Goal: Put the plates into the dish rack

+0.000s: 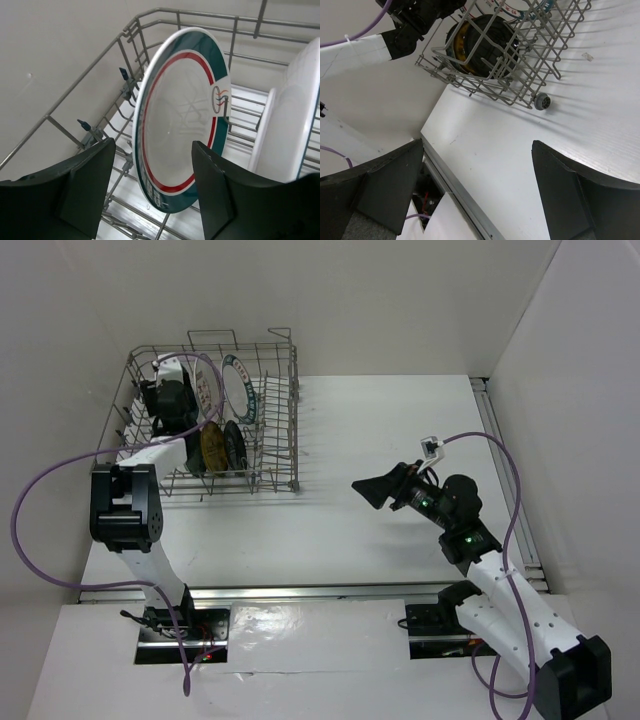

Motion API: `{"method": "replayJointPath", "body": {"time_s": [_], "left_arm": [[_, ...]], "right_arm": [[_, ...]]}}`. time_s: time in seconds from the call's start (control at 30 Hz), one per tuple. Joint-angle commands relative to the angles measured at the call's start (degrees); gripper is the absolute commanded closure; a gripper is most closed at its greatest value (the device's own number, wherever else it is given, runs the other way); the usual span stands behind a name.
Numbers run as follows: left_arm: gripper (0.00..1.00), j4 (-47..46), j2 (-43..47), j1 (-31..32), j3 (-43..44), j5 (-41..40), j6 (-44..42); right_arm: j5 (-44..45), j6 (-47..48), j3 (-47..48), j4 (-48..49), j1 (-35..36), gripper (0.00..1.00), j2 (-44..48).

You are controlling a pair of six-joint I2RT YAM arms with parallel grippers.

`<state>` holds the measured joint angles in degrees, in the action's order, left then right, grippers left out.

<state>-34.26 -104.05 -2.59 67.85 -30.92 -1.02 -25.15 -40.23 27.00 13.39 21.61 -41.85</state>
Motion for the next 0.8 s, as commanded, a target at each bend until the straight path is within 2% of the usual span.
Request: {"method": "replayJointPath", "body": {"time_s": [0.0, 0.03, 0.13, 0.2, 0.27, 0.33, 0.37, 0.43, 0.53, 0.57, 0.63, 0.77], "left_arm": [[0.24, -2.7, 3.0, -0.4, 2.8, -3.4, 1.0], [0.19, -2.7, 3.5, -0.4, 3.9, -5.7, 0.4], [0.15, -0.5, 6.7, -0.4, 7.3, -11.2, -0.1], [0.0, 3.1, 8.8, -0.4, 9.7, -15.6, 0.7], [0.0, 8.6, 12.9, -0.4, 14.0, -18.4, 3.8], [0.0, 20.8, 16.5, -0.4, 16.9, -18.4, 8.4], [0.0, 25.8, 20.7, -0.4, 19.7, -16.1, 13.9], [0.0, 34.3, 25.2, -0.4, 21.2, -12.2, 19.0], [0.0, 40.6, 33.9, -0.4, 18.3, -4.0, 23.3], [0.0, 45.5, 35.7, -0.4, 18.3, -1.7, 25.3], [0.0, 50.4, 40.8, -0.4, 17.1, 5.2, 26.6], [0.0, 57.0, 53.3, 1.0, 7.1, 17.0, 29.6]], "right_arm": [[-1.2, 0.6, 0.3, 2.1, 0.3, 0.04, -0.3], [-1.2, 0.6, 0.9, 2.1, 0.3, 0.04, -0.3], [-1.7, 0.6, 0.9, 2.1, 0.3, 0.04, -0.3], [-1.7, 0.6, 0.9, 2.6, 0.3, 0.04, -0.3], [-1.0, 1.6, 1.9, 1.9, 0.3, 0.04, -0.3], [1.1, 4.0, 3.8, -2.1, 0.3, 0.03, -1.0], [4.2, 7.8, 5.2, -4.4, 0.3, 0.0, -1.5], [8.2, 12.2, 11.1, -12.7, 0.3, 0.0, -4.0], [15.0, 18.9, 21.0, -23.9, 0.8, 0.0, -9.0], [18.0, 21.1, 23.1, -26.2, 0.8, 0.0, -9.9], [20.8, 22.6, 27.9, -31.2, 1.3, 0.0, -10.5], [27.9, 22.6, 31.3, -35.5, 3.3, 0.0, -7.4]]}}
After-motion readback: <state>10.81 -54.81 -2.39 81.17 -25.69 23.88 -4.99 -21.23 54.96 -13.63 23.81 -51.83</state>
